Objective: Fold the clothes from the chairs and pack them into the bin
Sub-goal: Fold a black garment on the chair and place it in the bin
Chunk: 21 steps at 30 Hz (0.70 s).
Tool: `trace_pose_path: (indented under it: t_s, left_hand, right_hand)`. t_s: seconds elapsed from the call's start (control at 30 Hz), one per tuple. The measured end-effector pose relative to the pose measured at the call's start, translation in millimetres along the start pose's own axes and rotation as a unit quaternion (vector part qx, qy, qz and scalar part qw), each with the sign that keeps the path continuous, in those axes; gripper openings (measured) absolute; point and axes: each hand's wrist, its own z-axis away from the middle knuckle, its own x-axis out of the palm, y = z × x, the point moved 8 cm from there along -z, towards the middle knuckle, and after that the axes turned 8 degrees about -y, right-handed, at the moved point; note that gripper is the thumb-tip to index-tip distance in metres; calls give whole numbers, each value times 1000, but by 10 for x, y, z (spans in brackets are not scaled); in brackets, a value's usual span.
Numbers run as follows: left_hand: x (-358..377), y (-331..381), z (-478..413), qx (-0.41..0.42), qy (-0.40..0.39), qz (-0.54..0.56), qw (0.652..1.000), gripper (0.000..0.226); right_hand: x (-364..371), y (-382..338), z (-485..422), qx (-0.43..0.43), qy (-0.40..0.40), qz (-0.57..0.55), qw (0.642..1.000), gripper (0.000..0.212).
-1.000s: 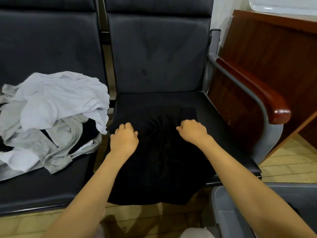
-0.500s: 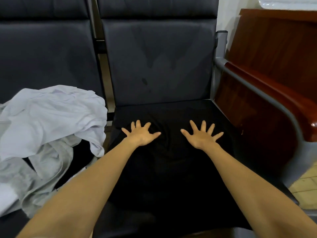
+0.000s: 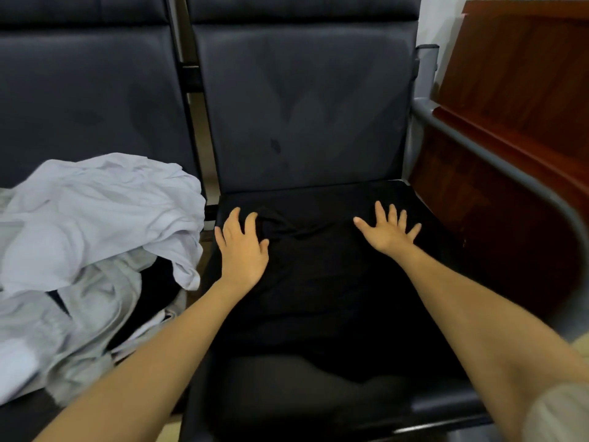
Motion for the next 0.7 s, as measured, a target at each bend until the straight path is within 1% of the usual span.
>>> trace_pose_path:
  t_s: [0.03, 0.07, 0.1, 0.13, 0.17, 0.2, 0.23, 0.27, 0.3, 0.33, 0.37, 0.4, 0.43, 0.47, 0.5, 0.53, 0.57, 0.6, 0.63, 0.67, 0.7]
  left_hand:
    - [-87, -14, 93, 7, 6, -1, 1000, 56]
    - [-161, -65, 178, -7, -1, 5, 1000, 57]
    - [-223, -152, 269, -47, -24, 17, 998, 61]
    - [-248, -272, 372, -100, -58, 25, 993, 65]
    - [-249, -385, 483, -147, -101, 17, 984, 69]
    - [-251, -465, 592, -182, -148, -12, 972, 70]
    - [-235, -549, 683, -204, -195, -40, 958, 69]
    - [-243, -615, 748, -218, -229, -56, 947, 65]
    - [-248, -662, 786, -226, -255, -43, 939, 58]
    - [-257, -664, 800, -227, -275, -2, 934, 51]
    - [-266, -640, 798, -227, -283, 70, 930, 43]
    - [-289, -587, 805, -233, -279, 154, 919, 35]
    - [-317, -523, 819, -248, -270, 232, 901, 29]
    - [-338, -466, 834, -264, -266, 285, 882, 23]
    - [-355, -408, 845, -278, -268, 326, 863, 17]
    - [-391, -321, 826, -280, -266, 375, 843, 10]
    - [-442, -231, 769, -267, -252, 439, 820, 6]
    - [-511, -142, 673, -245, -223, 523, 785, 6]
    - [-599, -84, 563, -220, -181, 604, 744, 10]
    - [-688, -45, 471, -189, -135, 661, 713, 16]
    - [-745, -30, 410, -161, -94, 682, 707, 20]
  right_hand:
    - [-70, -28, 73, -31, 34, -26, 999, 77]
    - [-146, -107, 195, -80, 89, -31, 992, 71]
    - [-204, -249, 392, -153, 144, -26, 977, 60]
    - [-203, -427, 641, -238, 171, -27, 956, 48]
    - [-146, -599, 925, -318, 175, -35, 931, 41]
    - [-42, -752, 1217, -385, 159, -37, 908, 40]
    - [106, -888, 1502, -439, 123, -26, 890, 42]
    - [284, -1010, 1746, -472, 75, 1, 878, 47]
    - [466, -1107, 1942, -484, 29, 43, 873, 54]
    - [625, -1163, 2077, -481, -4, 98, 871, 62]
    - [753, -1183, 2136, -467, -18, 152, 871, 67]
    - [829, -1195, 2148, -448, -18, 188, 874, 64]
    - [838, -1208, 2145, -432, -13, 201, 879, 56]
    - [812, -1218, 2118, -423, -15, 193, 885, 46]
    - [764, -1233, 2089, -422, -33, 158, 892, 38]
    - [701, -1244, 2039, -424, -72, 97, 898, 33]
    - [605, -1244, 1982, -422, -106, 30, 900, 29]
    - [443, -1222, 1889, -411, -111, -35, 904, 26]
    - [225, -1160, 1751, -386, -79, -99, 914, 26]
    - [-2, -1035, 1584, -339, -20, -153, 928, 26]
    - [-199, -848, 1441, -273, 51, -182, 943, 28]
